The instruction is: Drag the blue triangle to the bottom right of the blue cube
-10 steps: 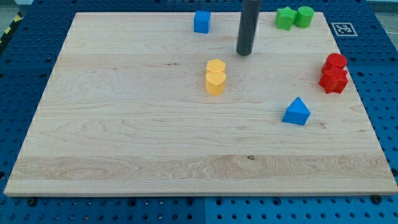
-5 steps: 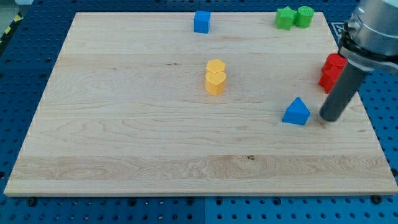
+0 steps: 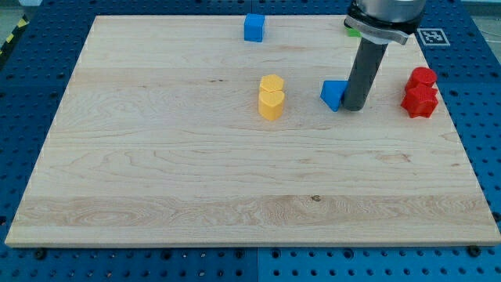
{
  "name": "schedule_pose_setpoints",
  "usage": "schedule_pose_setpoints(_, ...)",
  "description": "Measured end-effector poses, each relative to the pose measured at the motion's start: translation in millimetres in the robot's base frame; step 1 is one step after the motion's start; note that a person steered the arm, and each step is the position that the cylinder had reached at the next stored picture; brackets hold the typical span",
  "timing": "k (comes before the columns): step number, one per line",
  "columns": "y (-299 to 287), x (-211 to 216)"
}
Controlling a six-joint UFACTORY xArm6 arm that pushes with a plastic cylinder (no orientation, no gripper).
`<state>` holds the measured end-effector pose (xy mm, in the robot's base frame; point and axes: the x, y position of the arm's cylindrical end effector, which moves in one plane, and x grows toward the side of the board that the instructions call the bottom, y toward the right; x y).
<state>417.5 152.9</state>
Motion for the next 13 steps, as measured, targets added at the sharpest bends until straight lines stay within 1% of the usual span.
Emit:
schedule_pose_setpoints(1, 12.0, 20.6)
schedule_pose_setpoints(2, 7.4, 6.7)
schedule_pose_setpoints(3, -17.0, -36.3)
schedule_pose_setpoints(4, -27.5, -58.0)
schedule_pose_setpoints(5, -5.2, -42.5)
schedule_pose_setpoints(6, 0.3, -4.9)
schedule_pose_setpoints(7, -21.1, -1.6)
schedule_pose_setpoints(9, -74.1, -79.5)
schedule_pose_setpoints(10, -89.8, -107.8)
schedule_pose_setpoints(12, -92.7, -96.1)
schedule_pose_setpoints(13, -108.1, -115.4)
